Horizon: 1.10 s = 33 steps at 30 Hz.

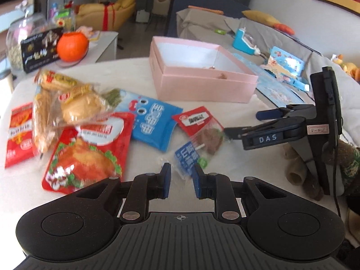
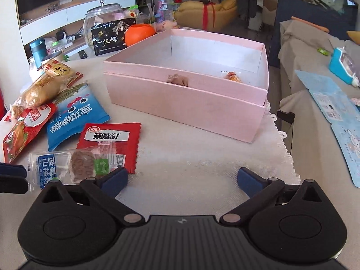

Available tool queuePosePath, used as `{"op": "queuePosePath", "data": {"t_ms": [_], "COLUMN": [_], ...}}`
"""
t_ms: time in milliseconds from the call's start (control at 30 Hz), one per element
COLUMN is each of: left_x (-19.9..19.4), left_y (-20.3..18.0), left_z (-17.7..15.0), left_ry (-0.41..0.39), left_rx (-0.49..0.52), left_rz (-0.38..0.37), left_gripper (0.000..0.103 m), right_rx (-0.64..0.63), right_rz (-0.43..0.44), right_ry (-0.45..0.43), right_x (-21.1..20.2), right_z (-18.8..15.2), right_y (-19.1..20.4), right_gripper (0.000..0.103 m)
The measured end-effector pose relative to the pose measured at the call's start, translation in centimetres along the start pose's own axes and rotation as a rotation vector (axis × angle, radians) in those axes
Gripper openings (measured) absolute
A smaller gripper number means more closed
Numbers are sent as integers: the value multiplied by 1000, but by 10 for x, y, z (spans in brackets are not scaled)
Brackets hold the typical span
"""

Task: Organize snacks
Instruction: 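Grasp the clear lollipop packet with blue label using left gripper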

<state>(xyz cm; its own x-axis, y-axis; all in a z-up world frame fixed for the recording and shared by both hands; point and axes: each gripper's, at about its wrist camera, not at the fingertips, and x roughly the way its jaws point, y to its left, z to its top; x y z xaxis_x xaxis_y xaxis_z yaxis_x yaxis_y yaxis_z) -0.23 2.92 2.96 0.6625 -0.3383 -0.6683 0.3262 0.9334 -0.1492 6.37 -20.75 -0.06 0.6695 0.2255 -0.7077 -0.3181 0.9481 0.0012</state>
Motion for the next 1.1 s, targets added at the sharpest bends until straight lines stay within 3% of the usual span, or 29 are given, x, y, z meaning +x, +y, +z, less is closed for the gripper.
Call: {"op": "queuePosePath", "data": {"t_ms": [167,333,400,533,633,800,933,1100], "left_x": [20,60,67,76,79,85,83,73], "left_y": [-32,-72,-80,-78,-75,-72,-71,-60], "left_z": [25,29,29,41,46,45,39,37], "left_ry": [1,79,63,82,88,137,122,105], "left_rx": [229,548,607,542,519,477,438,357], "left_rz": [-9,74,70,61,46,-34,-34,-14], "left_gripper": [28,30,30,32,32,46,48,42], "right_rx": [8,36,76,130,81,98,95,96], "right_rz": [7,0,-17,-28,-69,-56,-61,-61], "right_ry": [-8,8,13,-1,-7,-11,-13,-17], "right_x": [0,-1,-1,2,4,3,3,3], "right_z": [0,4,7,6,3,3,3,2], "right_y": [-2,-11,-22,-40,-30,-34,-33,-33], "right_gripper": [103,103,103,103,103,103,103,103]}}
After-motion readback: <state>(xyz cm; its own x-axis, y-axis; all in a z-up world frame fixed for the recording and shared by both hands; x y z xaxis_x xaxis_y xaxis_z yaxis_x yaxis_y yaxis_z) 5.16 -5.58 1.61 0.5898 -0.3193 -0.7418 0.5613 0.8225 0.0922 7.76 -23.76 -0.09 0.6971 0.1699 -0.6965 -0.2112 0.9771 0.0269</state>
